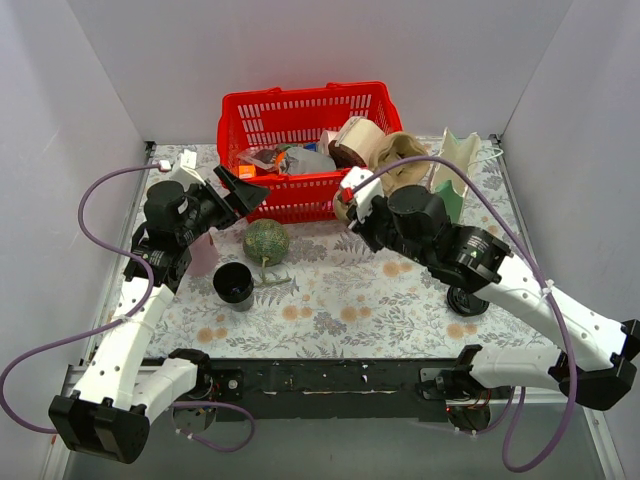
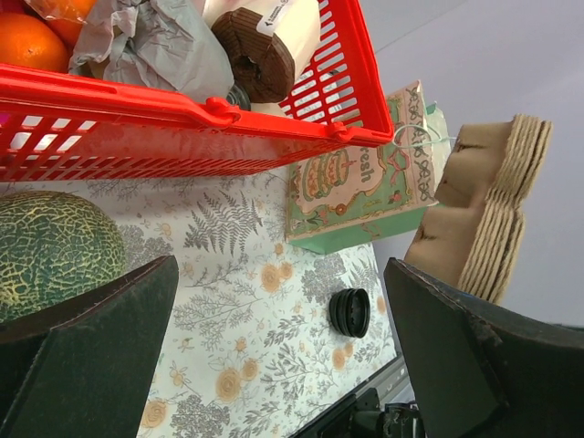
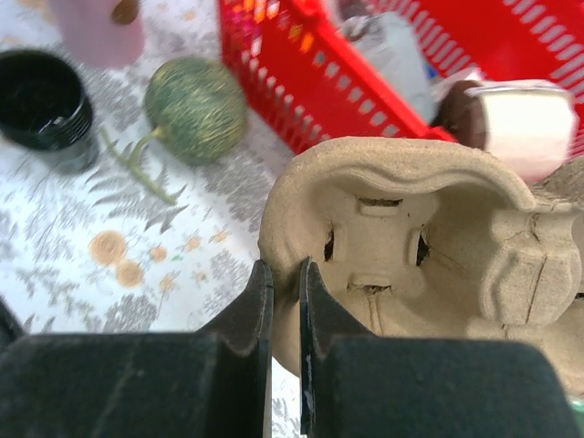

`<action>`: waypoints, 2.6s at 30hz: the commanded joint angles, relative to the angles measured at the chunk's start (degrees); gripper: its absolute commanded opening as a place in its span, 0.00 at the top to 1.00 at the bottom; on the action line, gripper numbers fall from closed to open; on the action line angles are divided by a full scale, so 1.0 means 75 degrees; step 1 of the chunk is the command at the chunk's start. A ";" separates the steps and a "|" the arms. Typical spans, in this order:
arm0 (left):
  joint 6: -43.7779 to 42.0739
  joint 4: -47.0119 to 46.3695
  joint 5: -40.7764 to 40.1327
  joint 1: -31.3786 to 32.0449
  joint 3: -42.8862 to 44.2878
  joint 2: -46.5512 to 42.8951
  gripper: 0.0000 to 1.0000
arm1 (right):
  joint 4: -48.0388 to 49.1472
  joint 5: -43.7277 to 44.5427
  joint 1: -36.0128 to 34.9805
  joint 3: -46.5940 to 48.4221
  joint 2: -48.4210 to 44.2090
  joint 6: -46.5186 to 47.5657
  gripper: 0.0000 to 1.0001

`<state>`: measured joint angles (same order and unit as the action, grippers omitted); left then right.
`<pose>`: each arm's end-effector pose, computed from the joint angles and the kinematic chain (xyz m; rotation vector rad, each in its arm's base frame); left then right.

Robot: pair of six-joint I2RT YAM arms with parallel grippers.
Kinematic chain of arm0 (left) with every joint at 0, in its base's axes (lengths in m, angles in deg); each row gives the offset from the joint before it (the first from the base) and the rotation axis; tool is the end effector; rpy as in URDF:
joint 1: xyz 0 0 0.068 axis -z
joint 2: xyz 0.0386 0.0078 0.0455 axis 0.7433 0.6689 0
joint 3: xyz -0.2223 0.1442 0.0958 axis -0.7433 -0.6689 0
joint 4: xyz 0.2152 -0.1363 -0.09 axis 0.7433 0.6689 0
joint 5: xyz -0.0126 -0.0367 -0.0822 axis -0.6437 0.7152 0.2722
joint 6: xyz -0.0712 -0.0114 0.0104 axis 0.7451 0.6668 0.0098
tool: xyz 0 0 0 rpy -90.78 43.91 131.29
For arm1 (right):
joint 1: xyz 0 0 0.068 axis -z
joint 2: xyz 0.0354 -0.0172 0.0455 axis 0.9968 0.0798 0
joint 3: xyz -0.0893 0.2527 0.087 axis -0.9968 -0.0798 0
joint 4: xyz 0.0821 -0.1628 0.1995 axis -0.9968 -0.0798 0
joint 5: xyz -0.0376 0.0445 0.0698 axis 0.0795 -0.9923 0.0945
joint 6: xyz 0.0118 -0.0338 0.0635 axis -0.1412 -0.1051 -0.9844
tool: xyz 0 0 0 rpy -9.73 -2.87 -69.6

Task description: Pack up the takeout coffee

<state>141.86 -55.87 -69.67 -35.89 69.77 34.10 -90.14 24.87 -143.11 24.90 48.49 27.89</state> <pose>0.2309 -0.0705 0.3740 -0.9500 1.8400 -1.4125 0.1606 0.2221 0.4389 -0.9115 1.6517 0.2799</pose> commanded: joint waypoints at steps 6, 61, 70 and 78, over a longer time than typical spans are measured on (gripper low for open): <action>-0.0359 0.0528 -0.0289 0.0013 0.0127 -0.0112 0.02 | 0.0222 -0.2410 -0.0030 -0.2246 -0.1103 -0.0317 0.99; -0.0899 0.3564 -0.2071 0.0025 0.0315 0.0438 0.02 | 0.3372 -0.5336 0.4399 -0.3723 -0.0572 -0.1292 0.18; -0.0711 0.3540 -0.1894 0.0516 0.0185 0.0895 0.02 | 0.4043 -0.4833 0.4399 -0.5025 -0.1630 -0.1212 0.19; -0.0442 0.4969 -0.3207 0.1220 0.0537 0.1306 0.21 | 0.3902 -0.4657 0.4399 -0.4990 -0.1372 -0.1294 0.20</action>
<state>137.22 -24.55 -88.97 -28.29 71.71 44.94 -63.21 -11.02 -109.98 -13.06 37.48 18.99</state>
